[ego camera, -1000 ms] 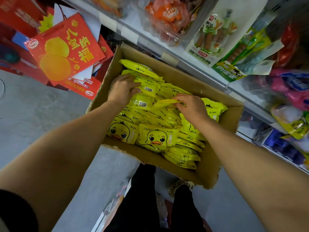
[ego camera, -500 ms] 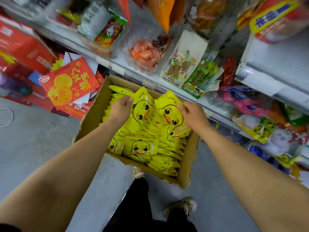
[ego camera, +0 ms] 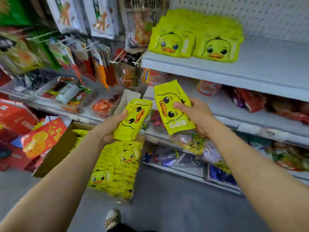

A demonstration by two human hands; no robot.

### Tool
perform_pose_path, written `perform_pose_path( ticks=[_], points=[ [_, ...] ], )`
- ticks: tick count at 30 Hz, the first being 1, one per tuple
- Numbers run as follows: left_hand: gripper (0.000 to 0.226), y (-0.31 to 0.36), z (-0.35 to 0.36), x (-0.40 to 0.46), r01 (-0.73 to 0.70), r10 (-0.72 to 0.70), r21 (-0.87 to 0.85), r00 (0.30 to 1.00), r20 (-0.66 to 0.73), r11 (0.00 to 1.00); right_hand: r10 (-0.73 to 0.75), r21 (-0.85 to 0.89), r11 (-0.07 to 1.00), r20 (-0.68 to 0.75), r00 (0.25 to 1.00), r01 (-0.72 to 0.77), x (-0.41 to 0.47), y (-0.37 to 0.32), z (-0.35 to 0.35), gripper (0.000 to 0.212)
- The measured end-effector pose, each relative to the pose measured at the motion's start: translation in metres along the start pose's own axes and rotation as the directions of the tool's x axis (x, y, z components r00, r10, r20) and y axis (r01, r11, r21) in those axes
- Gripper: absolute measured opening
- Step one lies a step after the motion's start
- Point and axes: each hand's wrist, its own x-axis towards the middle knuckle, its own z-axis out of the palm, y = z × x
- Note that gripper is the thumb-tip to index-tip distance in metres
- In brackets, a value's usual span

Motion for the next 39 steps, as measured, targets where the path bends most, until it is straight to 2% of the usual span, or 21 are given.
perform_pose_path(
  ticks=[2, 4, 8, 14, 16, 19, 27, 32, 36, 39],
  points=[
    [0.035, 0.011, 0.049, -0.005, -0.071, 0.066, 0.073, 0.996, 0.068, 0.995, -0.02, 0.091, 0.996, -0.053, 0.998, 0.025, -0.021, -0.014, -0.04, 0.027],
    [0.021, 0.024, 0.097, -0.01, -0.142, 0.118, 0.161, 0.982, 0.149, 0.977, -0.06, 0.14, 0.987, -0.113, 0.992, 0.076, -0.039, -0.027, -0.08, 0.024],
    [0.028, 0.052, 0.183, -0.017, -0.2, 0.106, 0.29, 0.945, 0.31, 0.936, -0.113, 0.208, 0.964, -0.237, 0.965, 0.164, -0.064, -0.049, -0.149, 0.017],
    [0.023, 0.092, 0.287, 0.001, -0.286, 0.121, 0.535, 0.939, 0.323, 0.795, -0.133, 0.224, 0.943, -0.43, 0.893, 0.248, -0.078, -0.067, -0.24, 0.02],
    [0.031, 0.104, 0.318, 0.011, -0.303, 0.119, 0.598, 0.937, 0.327, 0.743, -0.147, 0.214, 0.934, -0.498, 0.855, 0.285, -0.075, -0.073, -0.267, 0.018],
    [0.037, 0.125, 0.362, 0.028, -0.338, 0.113, 0.703, 0.931, 0.347, 0.626, -0.194, 0.158, 0.935, -0.524, 0.829, 0.318, -0.063, -0.082, -0.306, 0.014],
    [0.03, 0.188, 0.475, 0.111, -0.425, 0.126, 0.868, 0.905, 0.406, 0.258, -0.26, 0.066, 0.928, -0.589, 0.765, 0.366, 0.007, -0.107, -0.381, 0.016],
    [0.051, 0.224, 0.52, 0.184, -0.435, 0.079, 0.9, 0.898, 0.434, 0.007, -0.283, 0.007, 0.932, -0.609, 0.741, 0.362, 0.07, -0.117, -0.423, 0.023],
    [0.072, 0.236, 0.539, 0.238, -0.47, 0.112, 0.872, 0.867, 0.485, -0.134, -0.276, 0.001, 0.935, -0.622, 0.733, 0.354, 0.116, -0.116, -0.447, 0.024],
    [0.073, 0.241, 0.543, 0.272, -0.479, 0.129, 0.858, 0.854, 0.505, -0.185, -0.255, -0.007, 0.948, -0.615, 0.746, 0.318, 0.138, -0.112, -0.461, 0.02]
  ],
)
